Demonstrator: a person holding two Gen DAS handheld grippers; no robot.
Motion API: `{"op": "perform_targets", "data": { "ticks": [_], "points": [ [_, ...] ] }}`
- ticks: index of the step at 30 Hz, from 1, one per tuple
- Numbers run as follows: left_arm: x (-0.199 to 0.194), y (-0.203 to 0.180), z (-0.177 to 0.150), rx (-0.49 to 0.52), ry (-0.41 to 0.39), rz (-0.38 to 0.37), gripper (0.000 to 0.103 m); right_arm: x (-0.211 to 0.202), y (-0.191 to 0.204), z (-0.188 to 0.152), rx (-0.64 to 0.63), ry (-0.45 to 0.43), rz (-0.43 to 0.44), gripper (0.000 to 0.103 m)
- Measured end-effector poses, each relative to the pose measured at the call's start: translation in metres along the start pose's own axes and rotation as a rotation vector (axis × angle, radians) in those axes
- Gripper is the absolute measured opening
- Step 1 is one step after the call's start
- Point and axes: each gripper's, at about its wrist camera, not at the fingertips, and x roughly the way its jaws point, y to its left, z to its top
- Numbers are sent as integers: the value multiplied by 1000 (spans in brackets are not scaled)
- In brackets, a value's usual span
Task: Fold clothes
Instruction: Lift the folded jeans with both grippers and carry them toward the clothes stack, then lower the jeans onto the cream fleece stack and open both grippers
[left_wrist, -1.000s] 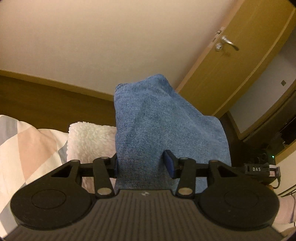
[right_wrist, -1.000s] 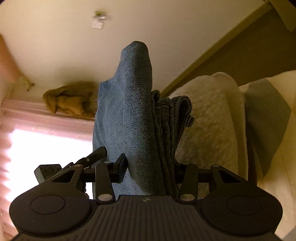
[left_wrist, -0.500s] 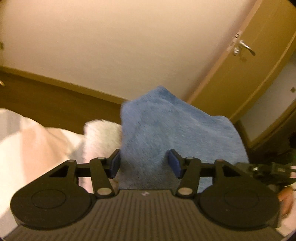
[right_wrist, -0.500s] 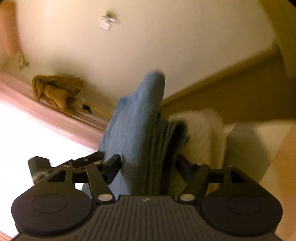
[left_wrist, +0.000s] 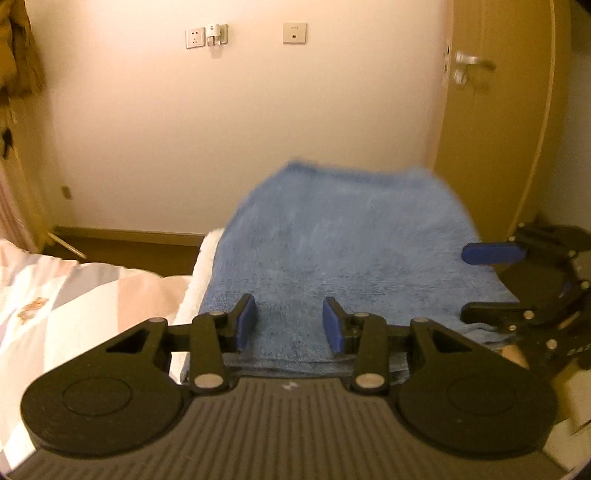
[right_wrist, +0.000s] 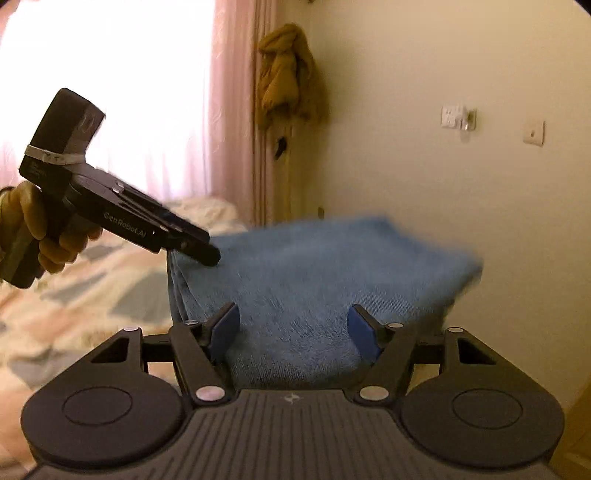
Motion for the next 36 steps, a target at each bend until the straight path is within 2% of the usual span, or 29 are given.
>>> {"op": "perform_targets", "data": {
  "ticks": [4,6,8,12,14,16,22,26,29,32,36],
  "points": [
    [13,-9,-13,13,-16,53,37,10,4,-23,-2,36,2,64],
    [12,-10,-10,-4,-23,60,36,8,-3,-14,14,55,7,64],
    [10,-15,-3,22,-28,82,36,2,-8,-4,35,62,14,64],
    [6,-18,4,45,-52,89,33,-17,-19,18,84,-14,2,65],
    [7,-22,4,39,-47,86,33,-15,-28,26,87,-46,-42,65],
    [11,-26,4,37,-31,91,33,-6,-36,26,87,-38,-84,65],
    [24,-30,1,11,-37,78,35,11,-43,-13,21,54,-139,68],
    [27,-46,10,76,-46,90,34,0,-56,-12,109,83,-134,68],
    [28,-48,14,69,-37,85,32,-7,-67,0,138,35,-113,64],
    [30,-43,13,41,-25,90,31,-1,-81,9,139,-8,-124,65],
    [30,-40,13,15,-22,90,31,23,-104,0,213,25,-69,69]
  ]
}}
